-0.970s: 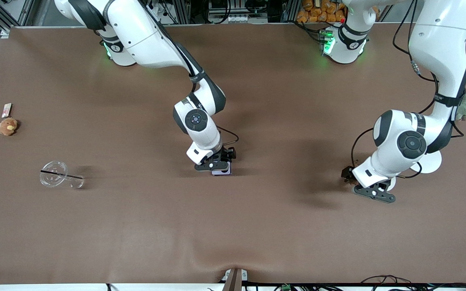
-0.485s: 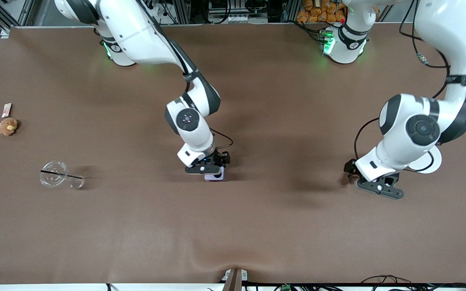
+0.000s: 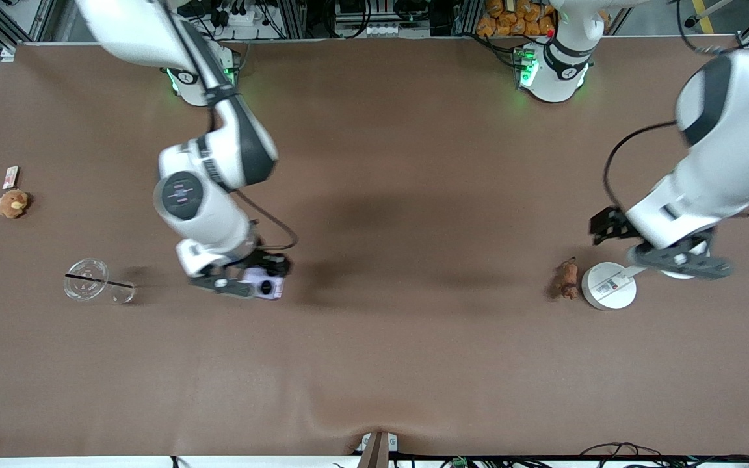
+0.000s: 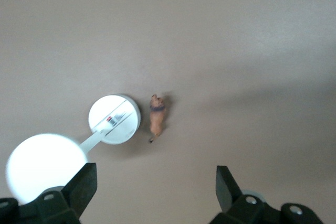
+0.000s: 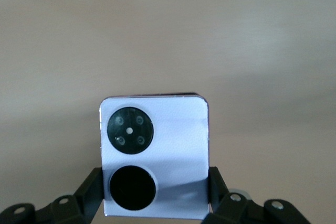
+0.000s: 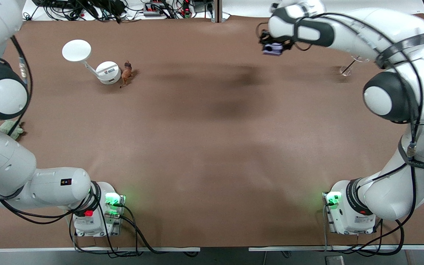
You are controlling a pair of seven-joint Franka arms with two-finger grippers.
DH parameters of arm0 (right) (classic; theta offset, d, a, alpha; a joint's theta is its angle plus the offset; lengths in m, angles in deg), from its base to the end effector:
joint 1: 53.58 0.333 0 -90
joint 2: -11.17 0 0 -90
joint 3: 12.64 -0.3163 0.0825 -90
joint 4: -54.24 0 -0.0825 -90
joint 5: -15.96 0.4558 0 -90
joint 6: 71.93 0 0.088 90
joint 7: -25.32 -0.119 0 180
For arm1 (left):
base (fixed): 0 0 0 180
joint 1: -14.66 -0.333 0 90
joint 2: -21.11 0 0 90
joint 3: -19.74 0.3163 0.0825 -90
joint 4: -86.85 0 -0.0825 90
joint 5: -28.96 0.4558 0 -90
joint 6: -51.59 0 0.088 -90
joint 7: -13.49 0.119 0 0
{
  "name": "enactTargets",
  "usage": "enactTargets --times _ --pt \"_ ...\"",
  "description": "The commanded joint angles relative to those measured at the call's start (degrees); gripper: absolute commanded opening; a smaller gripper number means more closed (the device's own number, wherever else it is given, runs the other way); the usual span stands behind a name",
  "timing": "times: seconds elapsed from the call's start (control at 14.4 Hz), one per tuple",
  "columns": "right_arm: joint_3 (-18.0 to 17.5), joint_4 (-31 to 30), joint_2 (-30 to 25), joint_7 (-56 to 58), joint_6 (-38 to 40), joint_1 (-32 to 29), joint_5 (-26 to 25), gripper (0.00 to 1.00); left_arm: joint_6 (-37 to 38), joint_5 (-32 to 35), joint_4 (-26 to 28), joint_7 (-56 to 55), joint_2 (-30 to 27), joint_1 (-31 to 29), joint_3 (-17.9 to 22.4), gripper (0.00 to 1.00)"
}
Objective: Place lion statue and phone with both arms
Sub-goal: 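Carry the phone beside the glass cup while the left gripper withdraws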
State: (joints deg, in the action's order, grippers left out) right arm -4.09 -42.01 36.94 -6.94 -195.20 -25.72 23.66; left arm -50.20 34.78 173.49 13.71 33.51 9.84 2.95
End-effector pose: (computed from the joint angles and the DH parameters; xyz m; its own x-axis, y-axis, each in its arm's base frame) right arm 0.6866 0.2567 0.2964 0.9603 -0.2789 -0.0039 -0.2786 -0.9588 -0.0562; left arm 0.6936 -0.1200 0.5252 0.9735 -0.2213 0.0569 -0.2194 -0.9749 -0.0386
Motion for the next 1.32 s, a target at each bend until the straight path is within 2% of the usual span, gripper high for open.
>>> enactTargets --times 0.0,0.21,0.35,0.49,0.55,0.76,0.9,0.97,1.04,1.11,1.25 --pt "-0.4 -2.4 -0.4 6.2 2.1 -7.6 -1.3 0.32 3.0 -0.3 -3.5 0.5 0.4 -1.1 0.2 1.0" --pt "-0.4 -2.5 2.7 21.0 1.8 -14.4 -1.3 0.32 4.4 -1.3 -5.0 0.5 0.1 -3.5 0.6 1.0" --pt "-0.4 -2.5 5.2 30.1 1.3 -17.5 -1.2 0.32 4.8 -1.9 -4.6 0.4 -2.8 -3.7 1.4 1.0" --pt "-0.5 -2.5 7.9 34.1 0.8 -20.4 -1.2 0.32 7.6 -2.0 -4.4 0.2 -4.4 -3.2 1.6 1.0" --pt "-0.5 -2.5 8.5 35.8 0.8 -21.4 -1.2 0.32 9.0 -2.3 -4.0 0.2 -5.9 -2.1 2.5 1.0" --pt "-0.5 -2.6 10.2 36.5 0.9 -21.7 -1.1 0.33 10.0 -4.7 0.8 0.1 -12.1 4.4 10.8 1.0" --pt "-0.5 -3.8 10.3 36.5 0.9 -21.8 -1.1 0.39 10.1 -5.7 4.3 0.2 -15.7 4.4 11.5 1.0" --pt "-0.5 -4.1 10.2 36.5 0.9 -22.0 -1.1 0.47 11.0 -5.7 4.9 -0.5 -16.7 4.6 11.8 1.0" --pt "-0.5 -4.2 10.2 36.5 1.1 -22.0 -1.1 0.69 12.3 -5.7 4.9 -0.7 -17.1 4.6 11.8 1.0" --pt "-0.5 -4.2 10.1 35.8 1.4 -21.9 -1.1 1.0 12.6 -5.7 4.9 -0.7 -17.4 4.6 11.9 1.0" --pt "-0.4 -4.2 9.9 35.7 1.6 -21.6 -1.1 1.0 13.7 -5.7 4.8 -0.7 -17.4 4.0 11.9 1.0"
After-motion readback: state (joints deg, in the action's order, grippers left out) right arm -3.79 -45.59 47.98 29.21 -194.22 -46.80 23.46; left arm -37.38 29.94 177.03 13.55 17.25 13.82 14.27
